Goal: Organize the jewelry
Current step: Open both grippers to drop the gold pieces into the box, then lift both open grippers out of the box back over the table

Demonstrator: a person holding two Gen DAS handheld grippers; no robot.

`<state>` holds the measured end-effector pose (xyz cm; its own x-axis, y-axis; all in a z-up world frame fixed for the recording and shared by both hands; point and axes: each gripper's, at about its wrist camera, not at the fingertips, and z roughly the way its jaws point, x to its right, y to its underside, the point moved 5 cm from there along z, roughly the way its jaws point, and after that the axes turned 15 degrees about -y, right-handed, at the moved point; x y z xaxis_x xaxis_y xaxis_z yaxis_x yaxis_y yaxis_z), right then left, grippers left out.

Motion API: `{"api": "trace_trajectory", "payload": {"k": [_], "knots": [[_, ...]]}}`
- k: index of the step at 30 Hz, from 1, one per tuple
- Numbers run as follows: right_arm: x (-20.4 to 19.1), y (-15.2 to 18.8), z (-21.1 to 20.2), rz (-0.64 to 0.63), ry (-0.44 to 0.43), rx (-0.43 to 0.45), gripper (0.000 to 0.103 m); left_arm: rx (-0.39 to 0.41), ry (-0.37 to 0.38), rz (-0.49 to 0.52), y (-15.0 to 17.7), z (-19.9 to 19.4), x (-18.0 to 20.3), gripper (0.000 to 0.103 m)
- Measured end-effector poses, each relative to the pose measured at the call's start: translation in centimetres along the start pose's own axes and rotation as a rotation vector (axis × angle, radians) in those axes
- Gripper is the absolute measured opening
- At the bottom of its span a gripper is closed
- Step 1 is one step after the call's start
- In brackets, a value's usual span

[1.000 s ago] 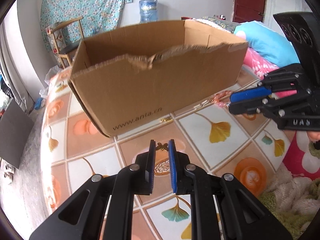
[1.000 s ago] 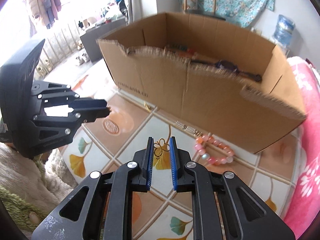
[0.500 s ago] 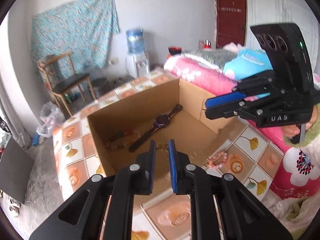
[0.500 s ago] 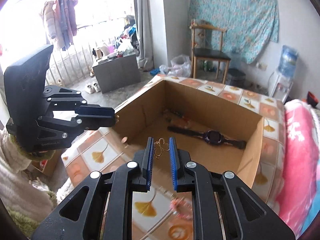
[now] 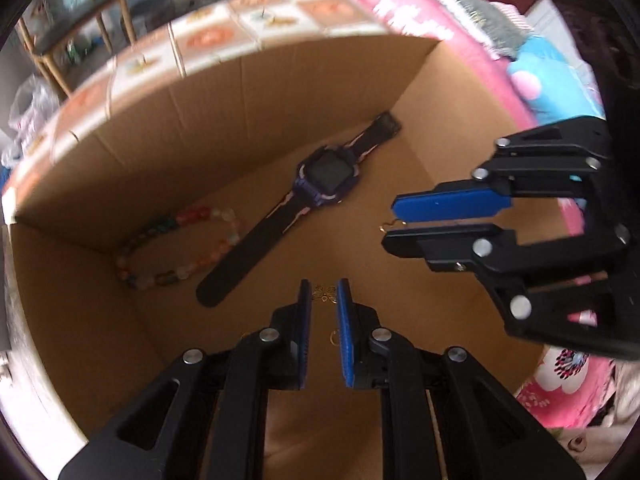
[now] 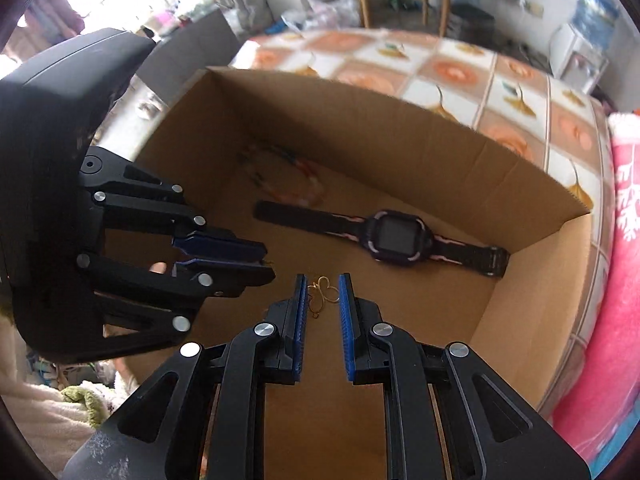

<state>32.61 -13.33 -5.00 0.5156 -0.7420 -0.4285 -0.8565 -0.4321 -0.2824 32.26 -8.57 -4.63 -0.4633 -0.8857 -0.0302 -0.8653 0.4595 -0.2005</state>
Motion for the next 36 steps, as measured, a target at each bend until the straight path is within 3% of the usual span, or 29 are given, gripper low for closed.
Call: {"api": "trace_trajectory", "payload": {"k": [2,7,10,18,22,25,31,36], "knots": [[0.5,0.0,0.4,0.015,0.01,-0.016,0.014,-0.043,0.002,-0.024,-0.3,1.2,-0.3,0.012],[0.6,0.0,0.4,0.02,0.014,-0.007,0.016,-0.056,0.017,-0.067,-0.7,1.9,-0.9,0.013],[0.8,0.0,-0.1,0.023,0.014,0.009,0.016,-0.05,0.02,-0.073,-0.4,1.6,-1.2,0.019],[0.5,0.7,-3.3,0.023,0.035,0.102,0.021,0.01,0.01,-0.105,-0.3,-0.6,-2.6,0.02],[-0.8,1.2,-6.8,-0.006,0.063,0.189,0.026,0.135,0.002,-0.106,0.9,-5.5,-2.9,0.02],[-3.2,3.3,-10.9,-0.049,0.058,0.302,0.033,0.248,0.007,-0.092,2.3,-10.1,-2.4,0.022],[-7.7,10.1,-17.0,-0.096,-0.027,0.51,0.04,0.507,0.011,-0.104,10.6,-18.9,-2.7,0.054],[-9.1,16.2,-15.0,-0.035,-0.112,0.549,0.042,0.558,-0.014,-0.155,17.0,-18.2,-1.9,0.067]]}}
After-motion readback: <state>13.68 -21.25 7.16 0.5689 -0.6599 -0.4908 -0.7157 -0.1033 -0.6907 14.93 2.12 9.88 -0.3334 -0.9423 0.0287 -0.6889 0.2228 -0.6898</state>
